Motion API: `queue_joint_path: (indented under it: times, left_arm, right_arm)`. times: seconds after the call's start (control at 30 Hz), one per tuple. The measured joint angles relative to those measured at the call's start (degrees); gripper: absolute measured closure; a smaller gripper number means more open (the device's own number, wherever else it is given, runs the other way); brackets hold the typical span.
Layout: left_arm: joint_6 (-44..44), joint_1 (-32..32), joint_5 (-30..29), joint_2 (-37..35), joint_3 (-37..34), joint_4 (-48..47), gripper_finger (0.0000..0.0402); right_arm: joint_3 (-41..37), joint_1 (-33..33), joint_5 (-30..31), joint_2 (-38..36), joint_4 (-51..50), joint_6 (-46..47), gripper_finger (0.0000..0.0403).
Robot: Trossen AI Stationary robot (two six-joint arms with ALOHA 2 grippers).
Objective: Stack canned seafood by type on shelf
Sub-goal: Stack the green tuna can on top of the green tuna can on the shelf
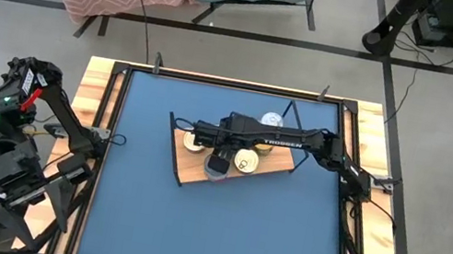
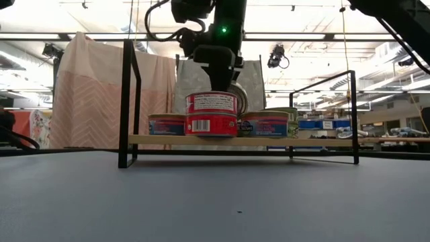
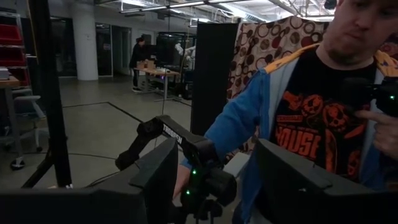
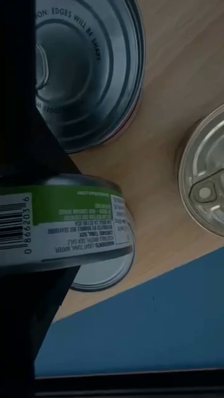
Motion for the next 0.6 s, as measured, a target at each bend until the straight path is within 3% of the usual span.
queue_joint_path:
  times: [0.17,0.33,0.6]
  left_arm:
    - [-0.01,-0.02,0.0,0.0,0.0,0.0,0.0184]
    - [-0.02,0.0,0.0,0.0,0.0,0.02,0.0184]
    - [-0.02,0.0,0.0,0.0,0.0,0.04,0.0184]
  right_arm:
    - [0.0,-0.54,-0.9,-0.02,0.15,0.04,0.0203]
    - [0.0,-0.54,3.69,-0.09,-1.4,0.05,0.0197]
    - [0.0,-0.69,6.02,-0.13,-0.41,-0.8,0.0201]
